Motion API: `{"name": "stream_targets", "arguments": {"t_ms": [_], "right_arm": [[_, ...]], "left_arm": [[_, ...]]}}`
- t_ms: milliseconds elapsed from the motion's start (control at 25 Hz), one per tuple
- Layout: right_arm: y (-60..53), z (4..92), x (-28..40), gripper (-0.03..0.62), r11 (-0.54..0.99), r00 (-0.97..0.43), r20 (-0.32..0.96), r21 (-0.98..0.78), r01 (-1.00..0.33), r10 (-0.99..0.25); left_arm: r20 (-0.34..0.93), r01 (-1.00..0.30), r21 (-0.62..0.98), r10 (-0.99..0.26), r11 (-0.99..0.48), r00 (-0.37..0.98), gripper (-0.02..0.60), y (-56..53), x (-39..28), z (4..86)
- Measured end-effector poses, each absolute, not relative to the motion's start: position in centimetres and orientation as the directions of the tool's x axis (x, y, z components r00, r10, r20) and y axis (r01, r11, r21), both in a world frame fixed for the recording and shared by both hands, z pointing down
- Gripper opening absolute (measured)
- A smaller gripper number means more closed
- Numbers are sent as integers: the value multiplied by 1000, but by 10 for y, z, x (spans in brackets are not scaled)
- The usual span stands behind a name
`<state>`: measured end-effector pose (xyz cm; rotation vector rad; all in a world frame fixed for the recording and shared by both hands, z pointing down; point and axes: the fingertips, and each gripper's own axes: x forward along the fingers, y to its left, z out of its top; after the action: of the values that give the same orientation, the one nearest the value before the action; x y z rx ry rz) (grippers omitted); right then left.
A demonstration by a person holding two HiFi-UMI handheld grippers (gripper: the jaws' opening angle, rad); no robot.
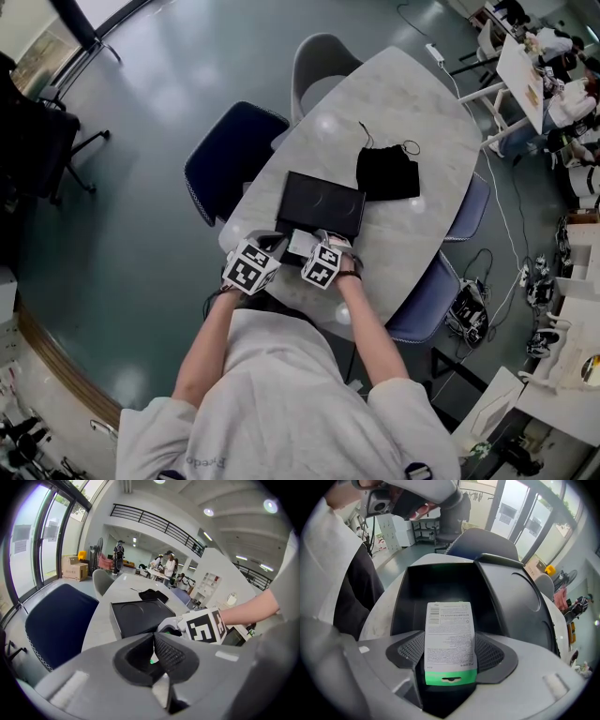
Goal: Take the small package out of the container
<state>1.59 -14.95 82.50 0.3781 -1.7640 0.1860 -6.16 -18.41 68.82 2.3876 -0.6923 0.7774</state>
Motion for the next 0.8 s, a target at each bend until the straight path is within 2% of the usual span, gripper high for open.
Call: {"name": "stream_targets", "arguments": {"t_ms": [440, 800], "right_arm": [[-143, 825, 6, 330, 947, -188, 981, -18, -321, -44], [-143, 833, 9, 331, 943, -166, 982, 27, -331, -86]], "left_arm": [[643, -597, 333, -287, -730, 710, 54, -178, -66, 690], [649, -604, 334, -289, -723, 704, 54, -171, -62, 697]]}}
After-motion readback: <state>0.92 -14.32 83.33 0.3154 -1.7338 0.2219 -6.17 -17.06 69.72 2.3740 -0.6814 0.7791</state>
